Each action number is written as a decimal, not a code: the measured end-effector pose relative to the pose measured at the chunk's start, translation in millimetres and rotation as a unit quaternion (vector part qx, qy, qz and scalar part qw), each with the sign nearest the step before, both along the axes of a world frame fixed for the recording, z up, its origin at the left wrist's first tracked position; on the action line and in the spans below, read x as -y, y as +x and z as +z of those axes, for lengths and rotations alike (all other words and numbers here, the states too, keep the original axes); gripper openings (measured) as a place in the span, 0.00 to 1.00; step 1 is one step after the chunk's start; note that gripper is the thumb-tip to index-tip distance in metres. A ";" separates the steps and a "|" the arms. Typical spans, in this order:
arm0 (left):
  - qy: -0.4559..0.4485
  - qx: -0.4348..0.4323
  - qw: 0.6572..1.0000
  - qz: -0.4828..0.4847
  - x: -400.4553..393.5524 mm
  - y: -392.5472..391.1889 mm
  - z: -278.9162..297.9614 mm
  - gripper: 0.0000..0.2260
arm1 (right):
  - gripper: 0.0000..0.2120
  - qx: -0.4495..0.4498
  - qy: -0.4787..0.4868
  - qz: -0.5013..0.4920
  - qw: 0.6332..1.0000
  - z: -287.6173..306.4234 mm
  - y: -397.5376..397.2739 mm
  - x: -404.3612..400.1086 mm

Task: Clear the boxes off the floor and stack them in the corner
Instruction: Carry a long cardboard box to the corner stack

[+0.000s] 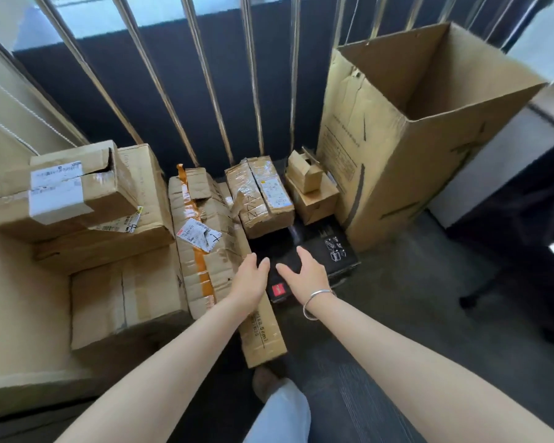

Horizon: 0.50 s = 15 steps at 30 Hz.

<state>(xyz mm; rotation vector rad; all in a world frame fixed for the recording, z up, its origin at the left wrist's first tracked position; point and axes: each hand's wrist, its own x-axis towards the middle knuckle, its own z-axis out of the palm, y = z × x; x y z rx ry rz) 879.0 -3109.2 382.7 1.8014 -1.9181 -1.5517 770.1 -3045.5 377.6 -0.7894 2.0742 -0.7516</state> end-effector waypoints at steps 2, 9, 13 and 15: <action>-0.004 -0.010 0.999 -0.031 -33.0 -16.3 11.2 0.25 | 0.33 0.011 -0.017 -0.036 0.999 13.7 -12.3 -41.6; -0.007 -0.015 0.988 -0.154 -159.4 -75.5 25.0 0.25 | 0.32 0.004 -0.035 -0.170 0.985 39.6 -61.9 -198.8; -0.005 -0.029 0.962 -0.273 -279.7 -120.7 37.8 0.25 | 0.31 0.000 -0.048 -0.261 0.964 53.6 -84.3 -327.0; 0.002 -0.037 0.946 -0.323 -341.5 -145.1 44.0 0.25 | 0.30 -0.011 -0.050 -0.309 0.950 58.0 -93.9 -391.0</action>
